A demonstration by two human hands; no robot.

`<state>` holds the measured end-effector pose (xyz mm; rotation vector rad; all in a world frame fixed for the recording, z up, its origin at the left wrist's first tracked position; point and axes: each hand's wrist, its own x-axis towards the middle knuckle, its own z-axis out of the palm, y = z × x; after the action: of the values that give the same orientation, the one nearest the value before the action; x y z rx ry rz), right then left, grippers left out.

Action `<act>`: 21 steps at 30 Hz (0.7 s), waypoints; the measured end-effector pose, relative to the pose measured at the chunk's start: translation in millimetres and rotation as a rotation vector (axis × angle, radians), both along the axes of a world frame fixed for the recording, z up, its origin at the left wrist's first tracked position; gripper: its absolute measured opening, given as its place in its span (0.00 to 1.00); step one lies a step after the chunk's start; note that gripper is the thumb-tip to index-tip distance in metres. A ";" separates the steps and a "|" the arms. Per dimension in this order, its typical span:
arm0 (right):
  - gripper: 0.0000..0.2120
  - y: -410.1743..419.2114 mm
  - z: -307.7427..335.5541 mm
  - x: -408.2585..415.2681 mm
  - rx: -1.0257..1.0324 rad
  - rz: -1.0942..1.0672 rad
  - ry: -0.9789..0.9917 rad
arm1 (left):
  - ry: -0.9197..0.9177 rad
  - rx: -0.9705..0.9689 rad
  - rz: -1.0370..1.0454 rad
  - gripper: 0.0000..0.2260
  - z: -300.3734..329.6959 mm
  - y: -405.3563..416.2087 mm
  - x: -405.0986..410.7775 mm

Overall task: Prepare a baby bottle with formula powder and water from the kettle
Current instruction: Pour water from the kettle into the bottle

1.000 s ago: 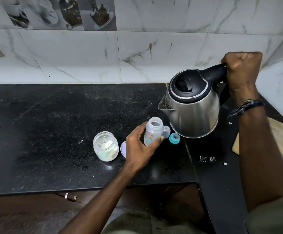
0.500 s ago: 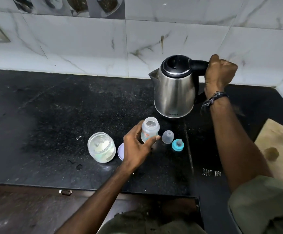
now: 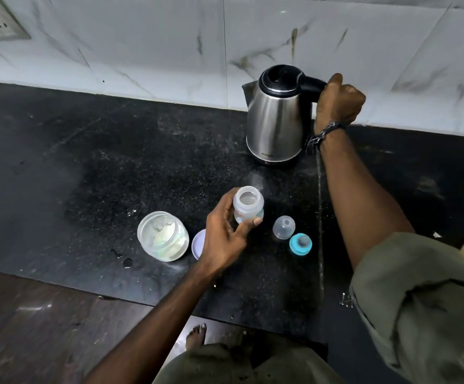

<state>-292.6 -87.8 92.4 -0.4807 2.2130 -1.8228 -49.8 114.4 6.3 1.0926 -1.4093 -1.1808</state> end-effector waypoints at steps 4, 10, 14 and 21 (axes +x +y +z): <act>0.21 -12.6 -13.6 1.1 0.038 -0.007 -0.036 | -0.025 0.025 0.018 0.23 -8.7 -2.2 6.0; 0.21 -25.3 -20.4 -1.8 0.043 -0.003 -0.084 | -0.036 0.045 0.036 0.23 -14.2 -5.0 9.6; 0.22 -27.3 -21.9 -1.8 0.037 0.003 -0.076 | -0.019 0.055 0.024 0.24 -13.4 -6.5 5.5; 0.22 -21.7 -20.5 -2.9 0.032 0.054 -0.034 | -0.009 0.034 -0.010 0.23 -9.2 -6.1 1.5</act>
<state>-295.5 -109.5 71.9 -0.4945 2.1813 -1.7529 -48.3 108.3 -3.0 1.1172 -1.4071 -1.2124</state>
